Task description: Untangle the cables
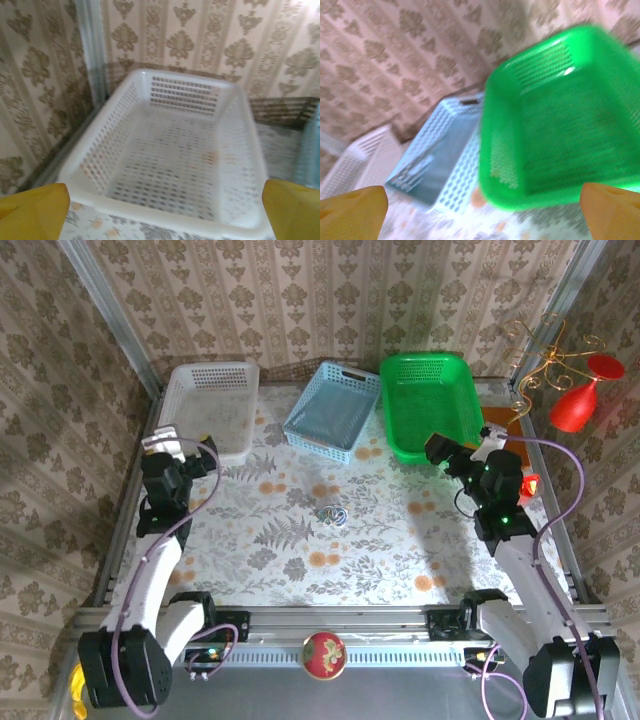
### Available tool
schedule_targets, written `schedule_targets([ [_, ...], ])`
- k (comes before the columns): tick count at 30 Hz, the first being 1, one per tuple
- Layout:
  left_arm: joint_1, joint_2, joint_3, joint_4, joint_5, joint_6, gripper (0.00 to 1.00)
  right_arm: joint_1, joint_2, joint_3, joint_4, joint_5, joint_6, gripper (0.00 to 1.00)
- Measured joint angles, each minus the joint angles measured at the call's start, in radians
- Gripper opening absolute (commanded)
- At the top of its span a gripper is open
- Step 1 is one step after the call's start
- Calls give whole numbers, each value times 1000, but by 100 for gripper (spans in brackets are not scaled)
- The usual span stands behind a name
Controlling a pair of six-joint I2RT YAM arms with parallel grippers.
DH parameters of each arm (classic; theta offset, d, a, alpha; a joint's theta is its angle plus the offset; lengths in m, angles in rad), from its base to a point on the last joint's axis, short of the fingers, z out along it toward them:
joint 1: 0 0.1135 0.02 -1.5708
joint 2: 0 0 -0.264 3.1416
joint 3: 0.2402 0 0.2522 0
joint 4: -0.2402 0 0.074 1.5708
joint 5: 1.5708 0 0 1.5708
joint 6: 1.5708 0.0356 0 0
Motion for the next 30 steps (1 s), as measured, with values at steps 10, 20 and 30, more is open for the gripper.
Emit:
schedule_targets([
  [10,-328,-64,40,-274,110,-168,100,392,74,69,-259,-12,48,84],
  [20,-681,200,-37,-242,-30,-287,100,587,391,76,-273,39,76,76],
  [30,-686,253,-41,-174,-54,-354,100,608,628,168,-196,6,64,67],
])
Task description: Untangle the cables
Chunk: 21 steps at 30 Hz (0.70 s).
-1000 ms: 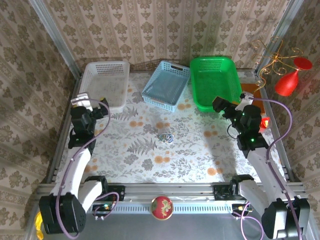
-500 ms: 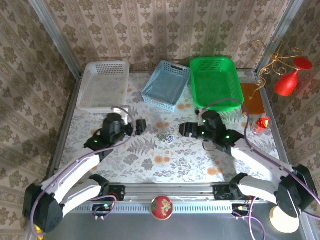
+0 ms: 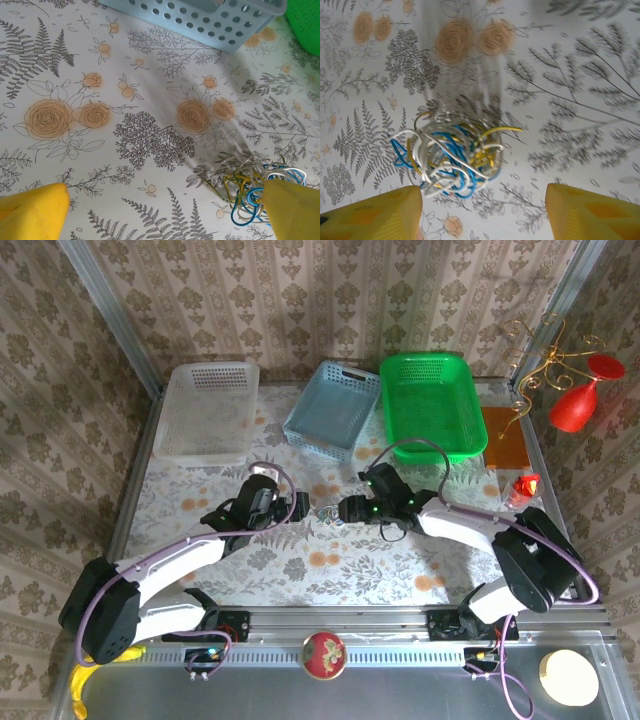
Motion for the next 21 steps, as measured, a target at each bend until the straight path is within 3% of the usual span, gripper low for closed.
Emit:
schedule_targets([
  [11,0,-2,-3,24,2,-48,100,18,114,93,18,-11,-69,58],
  [21,0,-28,-15,48,9,-74,100,18,120,133,-14,47,-155,51],
])
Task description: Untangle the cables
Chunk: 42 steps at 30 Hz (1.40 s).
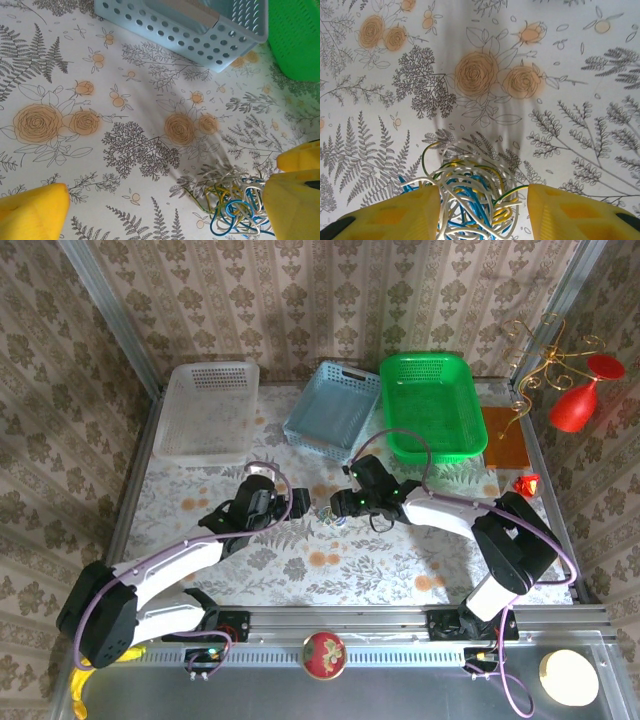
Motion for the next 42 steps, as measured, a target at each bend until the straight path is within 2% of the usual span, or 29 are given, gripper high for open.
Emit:
schedule_targets([
  [8,0,-4,0,7,7,-13,100,9,0,33,-36,16,-55,62],
  [17,0,-13,-14,19,23,-23,100,43,39,76,-63,49,-85,61],
  [24,0,-13,-20,21,26,-32,100,43,68,92,-87,83,-106,56],
  [34,0,-23,-20,20,26,-34,100,40,74,97,-100,118,-133,38],
  [42,0,-32,-20,19,26,-34,100,34,67,93,-108,120,-136,35],
])
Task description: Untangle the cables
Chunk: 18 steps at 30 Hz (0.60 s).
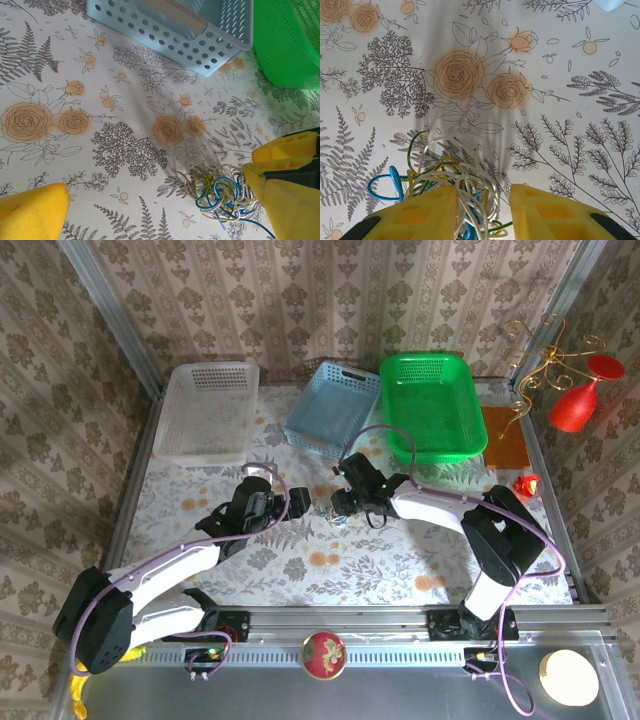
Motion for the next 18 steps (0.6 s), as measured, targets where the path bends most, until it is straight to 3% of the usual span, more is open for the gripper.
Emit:
schedule_targets([
  [8,0,0,0,-9,5,1,100,0,-64,-29,-2,2,4,27],
  [13,-2,6,2,-14,15,5,100,-2,-76,-31,-2,3,2,46],
  [18,-18,43,13,-19,26,13,100,-2,-76,-31,-2,-6,4,50],
])
